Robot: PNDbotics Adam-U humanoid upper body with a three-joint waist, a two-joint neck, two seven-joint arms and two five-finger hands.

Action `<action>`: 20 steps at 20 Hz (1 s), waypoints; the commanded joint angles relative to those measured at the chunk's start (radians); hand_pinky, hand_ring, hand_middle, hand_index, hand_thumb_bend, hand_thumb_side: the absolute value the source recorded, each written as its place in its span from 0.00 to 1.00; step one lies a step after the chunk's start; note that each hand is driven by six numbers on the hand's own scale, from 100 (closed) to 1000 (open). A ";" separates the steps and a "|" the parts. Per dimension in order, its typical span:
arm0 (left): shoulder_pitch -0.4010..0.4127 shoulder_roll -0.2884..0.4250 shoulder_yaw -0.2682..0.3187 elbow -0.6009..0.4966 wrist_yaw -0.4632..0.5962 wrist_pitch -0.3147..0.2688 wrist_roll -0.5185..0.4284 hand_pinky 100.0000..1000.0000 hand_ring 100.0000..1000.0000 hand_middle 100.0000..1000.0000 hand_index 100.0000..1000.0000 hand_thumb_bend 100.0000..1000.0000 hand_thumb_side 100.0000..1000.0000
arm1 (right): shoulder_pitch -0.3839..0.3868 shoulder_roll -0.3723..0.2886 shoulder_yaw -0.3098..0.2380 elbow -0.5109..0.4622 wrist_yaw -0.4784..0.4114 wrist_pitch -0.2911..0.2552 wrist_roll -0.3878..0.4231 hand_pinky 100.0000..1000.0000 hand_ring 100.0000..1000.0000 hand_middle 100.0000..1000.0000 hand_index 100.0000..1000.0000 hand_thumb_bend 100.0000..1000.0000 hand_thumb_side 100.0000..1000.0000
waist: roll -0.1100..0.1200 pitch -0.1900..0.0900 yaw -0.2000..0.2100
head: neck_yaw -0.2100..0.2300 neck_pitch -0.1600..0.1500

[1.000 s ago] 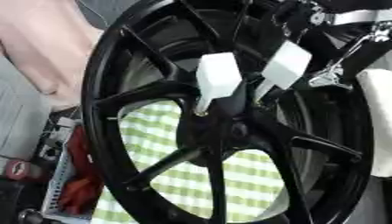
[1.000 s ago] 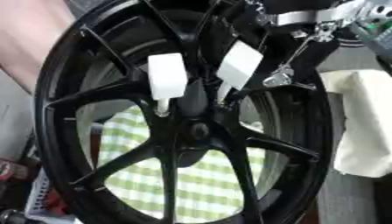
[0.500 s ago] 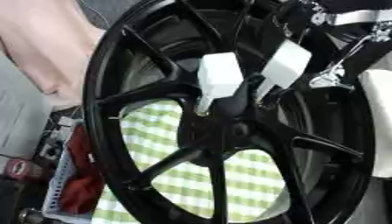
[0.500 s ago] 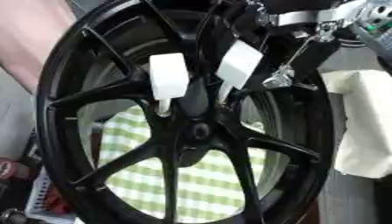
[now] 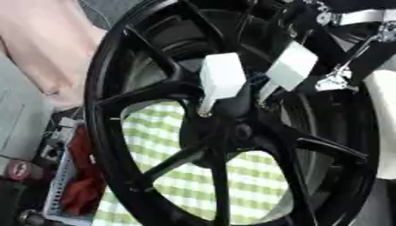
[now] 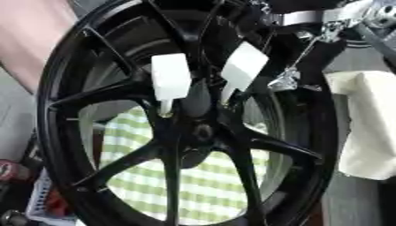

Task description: Pull the pin out of the wheel hub.

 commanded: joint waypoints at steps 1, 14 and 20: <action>-0.005 0.013 0.001 -0.015 0.000 0.003 0.002 0.91 0.60 0.52 0.73 0.00 0.72 | -0.015 -0.020 -0.011 -0.006 -0.018 -0.213 0.223 0.85 0.77 0.48 0.54 0.12 0.04 | 0.013 -0.029 -0.002 | 0.001 0.001; -0.004 0.015 0.003 -0.015 0.008 0.004 0.004 0.91 0.60 0.52 0.73 0.00 0.72 | -0.008 -0.022 -0.010 0.002 -0.055 -0.130 0.179 0.80 0.70 0.34 0.37 0.00 0.15 | 0.016 -0.040 -0.003 | 0.003 0.002; -0.002 0.017 0.004 -0.015 0.012 0.004 0.005 0.91 0.60 0.52 0.73 0.00 0.72 | -0.015 -0.020 -0.015 0.009 -0.096 -0.082 0.178 0.79 0.68 0.29 0.31 0.00 0.22 | 0.019 -0.046 -0.006 | 0.003 0.003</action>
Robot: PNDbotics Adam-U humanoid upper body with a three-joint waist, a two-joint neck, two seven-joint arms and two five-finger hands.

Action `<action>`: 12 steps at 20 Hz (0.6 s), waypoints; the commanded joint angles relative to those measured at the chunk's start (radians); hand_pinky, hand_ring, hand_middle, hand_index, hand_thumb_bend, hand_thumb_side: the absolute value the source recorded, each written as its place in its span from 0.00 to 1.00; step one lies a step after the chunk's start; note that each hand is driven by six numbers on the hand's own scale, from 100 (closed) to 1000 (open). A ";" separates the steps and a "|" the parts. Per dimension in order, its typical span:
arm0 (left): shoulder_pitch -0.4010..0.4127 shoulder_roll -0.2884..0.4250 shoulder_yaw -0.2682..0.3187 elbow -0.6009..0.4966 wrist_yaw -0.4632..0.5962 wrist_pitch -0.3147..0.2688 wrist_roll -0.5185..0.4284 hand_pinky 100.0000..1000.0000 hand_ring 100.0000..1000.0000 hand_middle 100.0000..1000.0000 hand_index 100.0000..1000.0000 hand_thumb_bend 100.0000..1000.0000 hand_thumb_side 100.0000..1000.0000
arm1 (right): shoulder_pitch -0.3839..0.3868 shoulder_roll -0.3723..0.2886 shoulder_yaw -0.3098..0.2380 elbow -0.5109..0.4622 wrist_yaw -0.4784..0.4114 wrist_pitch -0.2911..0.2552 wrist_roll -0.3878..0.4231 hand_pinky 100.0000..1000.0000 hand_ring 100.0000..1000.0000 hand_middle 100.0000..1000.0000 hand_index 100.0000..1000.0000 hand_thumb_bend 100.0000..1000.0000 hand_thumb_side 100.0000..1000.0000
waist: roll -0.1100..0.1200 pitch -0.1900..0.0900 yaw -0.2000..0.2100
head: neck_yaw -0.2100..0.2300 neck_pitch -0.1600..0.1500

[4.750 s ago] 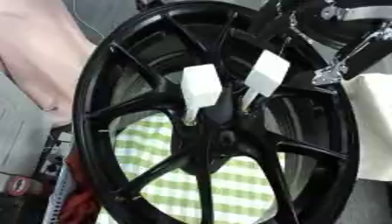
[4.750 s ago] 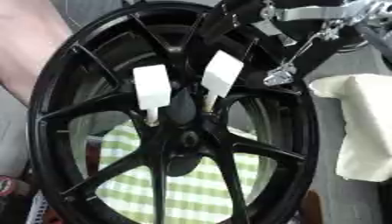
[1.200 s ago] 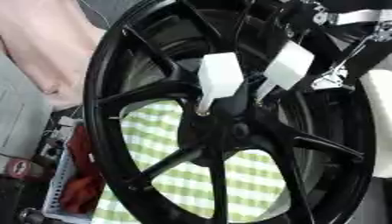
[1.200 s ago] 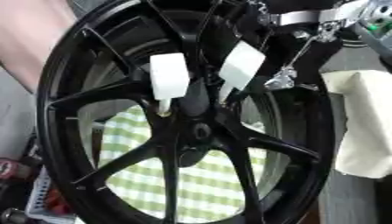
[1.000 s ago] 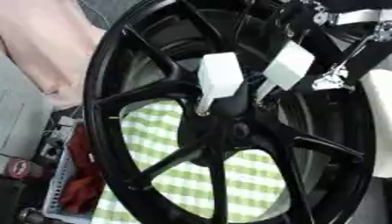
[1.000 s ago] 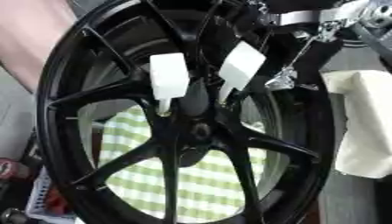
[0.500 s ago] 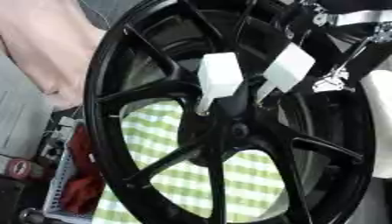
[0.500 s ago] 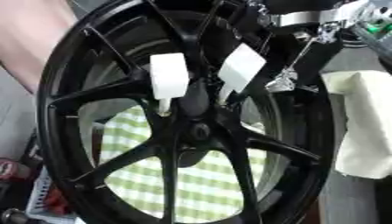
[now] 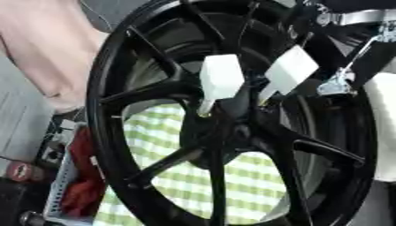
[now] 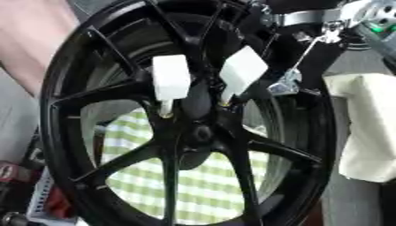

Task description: Pull the pin out of the wheel hub.

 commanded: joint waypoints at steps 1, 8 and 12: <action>-0.002 0.017 0.004 -0.015 0.004 0.000 0.001 0.91 0.60 0.52 0.73 0.00 0.72 | -0.017 -0.019 -0.017 0.000 -0.032 -0.114 0.137 0.79 0.67 0.28 0.30 0.00 0.22 | 0.015 -0.029 -0.005 | 0.002 0.003; 0.001 0.017 0.005 -0.015 0.006 0.000 0.002 0.92 0.60 0.52 0.73 0.00 0.72 | -0.019 -0.022 -0.024 -0.004 -0.066 -0.083 0.127 0.79 0.67 0.27 0.29 0.00 0.22 | 0.020 -0.034 -0.007 | 0.003 0.003; 0.003 0.017 0.006 -0.015 0.007 0.001 0.001 0.92 0.60 0.52 0.74 0.00 0.72 | -0.023 -0.021 -0.029 0.002 -0.092 -0.049 0.127 0.79 0.67 0.27 0.28 0.00 0.24 | 0.023 -0.037 -0.009 | 0.003 0.003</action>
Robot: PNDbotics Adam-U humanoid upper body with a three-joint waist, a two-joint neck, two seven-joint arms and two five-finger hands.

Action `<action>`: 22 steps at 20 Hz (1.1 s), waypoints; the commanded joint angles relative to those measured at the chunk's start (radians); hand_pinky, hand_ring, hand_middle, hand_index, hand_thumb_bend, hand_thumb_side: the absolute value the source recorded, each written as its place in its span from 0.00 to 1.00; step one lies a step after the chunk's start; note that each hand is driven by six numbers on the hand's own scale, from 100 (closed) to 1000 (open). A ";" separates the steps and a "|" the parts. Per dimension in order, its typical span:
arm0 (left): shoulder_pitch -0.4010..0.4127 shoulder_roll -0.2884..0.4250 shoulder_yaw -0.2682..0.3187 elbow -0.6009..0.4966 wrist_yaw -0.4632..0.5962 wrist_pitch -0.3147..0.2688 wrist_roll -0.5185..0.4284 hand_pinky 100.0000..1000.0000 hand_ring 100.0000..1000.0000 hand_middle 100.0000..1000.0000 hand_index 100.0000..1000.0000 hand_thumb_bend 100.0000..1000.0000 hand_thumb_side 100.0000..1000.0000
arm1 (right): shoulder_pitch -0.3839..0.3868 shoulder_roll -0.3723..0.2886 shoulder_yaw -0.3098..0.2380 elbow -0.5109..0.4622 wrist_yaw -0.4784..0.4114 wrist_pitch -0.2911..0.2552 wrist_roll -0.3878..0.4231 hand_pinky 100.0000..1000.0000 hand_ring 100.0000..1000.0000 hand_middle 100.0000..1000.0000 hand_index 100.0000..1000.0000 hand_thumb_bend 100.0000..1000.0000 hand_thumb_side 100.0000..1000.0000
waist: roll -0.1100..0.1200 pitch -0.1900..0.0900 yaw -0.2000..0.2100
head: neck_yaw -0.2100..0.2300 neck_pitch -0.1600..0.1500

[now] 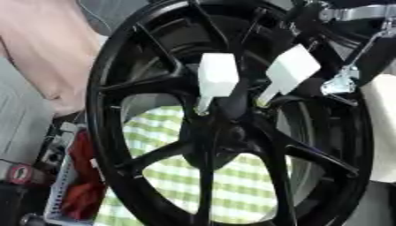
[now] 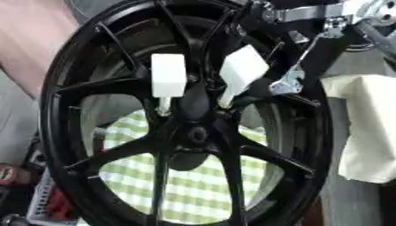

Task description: Pull the pin out of the wheel hub.

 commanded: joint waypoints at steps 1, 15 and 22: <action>-0.002 0.017 0.006 -0.015 0.004 0.001 0.001 0.92 0.60 0.52 0.74 0.00 0.72 | -0.020 -0.021 -0.024 -0.002 -0.027 -0.070 0.096 0.79 0.67 0.27 0.28 0.00 0.24 | 0.014 -0.031 -0.004 | 0.003 0.004; 0.009 0.019 0.010 -0.015 0.003 0.000 0.006 0.92 0.60 0.52 0.74 0.00 0.72 | -0.060 -0.022 -0.073 0.006 -0.056 0.004 0.059 0.78 0.66 0.26 0.27 0.00 0.25 | 0.023 -0.044 -0.020 | 0.014 0.012; 0.019 0.020 0.014 -0.015 0.002 -0.002 0.012 0.92 0.60 0.52 0.74 0.00 0.71 | -0.035 -0.075 -0.156 0.001 -0.083 0.011 -0.017 0.77 0.66 0.26 0.27 0.00 0.24 | 0.034 -0.051 -0.041 | 0.024 0.020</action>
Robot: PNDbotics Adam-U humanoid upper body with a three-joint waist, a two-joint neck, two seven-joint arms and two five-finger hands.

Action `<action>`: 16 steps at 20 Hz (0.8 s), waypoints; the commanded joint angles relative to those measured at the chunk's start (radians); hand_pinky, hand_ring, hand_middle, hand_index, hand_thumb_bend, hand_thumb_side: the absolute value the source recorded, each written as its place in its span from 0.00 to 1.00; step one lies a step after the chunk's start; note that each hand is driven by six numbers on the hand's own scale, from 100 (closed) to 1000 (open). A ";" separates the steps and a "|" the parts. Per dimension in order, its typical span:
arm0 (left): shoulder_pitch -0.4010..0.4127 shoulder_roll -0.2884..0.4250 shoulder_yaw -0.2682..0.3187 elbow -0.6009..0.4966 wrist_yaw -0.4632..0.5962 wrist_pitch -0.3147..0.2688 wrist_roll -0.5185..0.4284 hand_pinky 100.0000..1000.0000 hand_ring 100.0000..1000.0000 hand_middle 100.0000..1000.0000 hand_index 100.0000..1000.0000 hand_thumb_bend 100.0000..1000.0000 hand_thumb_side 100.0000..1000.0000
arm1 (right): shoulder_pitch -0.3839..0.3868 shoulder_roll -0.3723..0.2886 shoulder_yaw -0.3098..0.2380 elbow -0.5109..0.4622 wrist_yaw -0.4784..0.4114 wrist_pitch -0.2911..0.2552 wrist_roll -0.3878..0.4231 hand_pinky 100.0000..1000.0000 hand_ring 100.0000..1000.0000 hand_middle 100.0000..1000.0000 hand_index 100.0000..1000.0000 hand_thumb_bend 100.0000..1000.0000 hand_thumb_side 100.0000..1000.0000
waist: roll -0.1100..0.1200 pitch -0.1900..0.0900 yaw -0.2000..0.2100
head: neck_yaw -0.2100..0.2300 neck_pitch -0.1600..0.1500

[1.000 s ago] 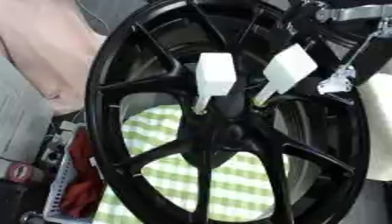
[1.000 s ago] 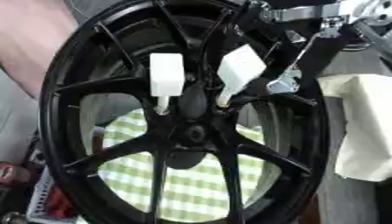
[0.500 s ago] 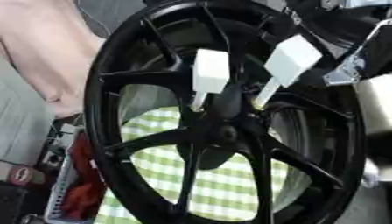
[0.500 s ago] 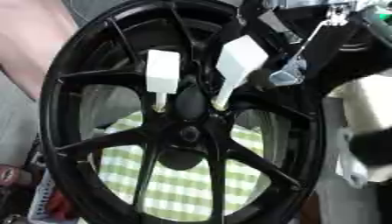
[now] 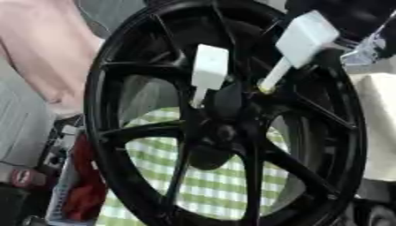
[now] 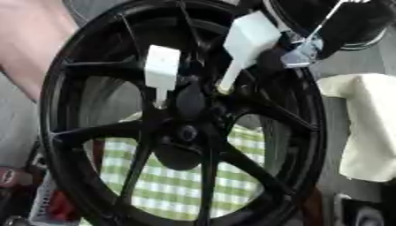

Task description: Pull the pin out of the wheel hub.

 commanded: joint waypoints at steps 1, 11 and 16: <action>0.002 0.021 0.012 -0.015 0.001 -0.002 0.007 0.92 0.60 0.52 0.74 0.00 0.71 | 0.004 -0.071 -0.064 -0.003 -0.022 -0.008 -0.032 0.77 0.66 0.26 0.27 0.00 0.23 | 0.015 -0.034 -0.010 | 0.008 0.011; 0.015 0.016 0.027 -0.015 -0.009 -0.008 0.027 0.92 0.60 0.52 0.74 0.00 0.71 | 0.301 -0.254 -0.358 0.079 -0.076 0.003 -0.269 0.77 0.66 0.26 0.26 0.00 0.17 | 0.033 -0.034 -0.054 | 0.045 0.006; 0.022 0.010 0.033 -0.015 -0.018 -0.007 0.038 0.92 0.60 0.52 0.74 0.00 0.71 | 0.467 -0.284 -0.521 0.190 -0.028 -0.014 -0.394 0.76 0.65 0.25 0.26 0.00 0.15 | 0.044 -0.033 -0.082 | 0.070 0.003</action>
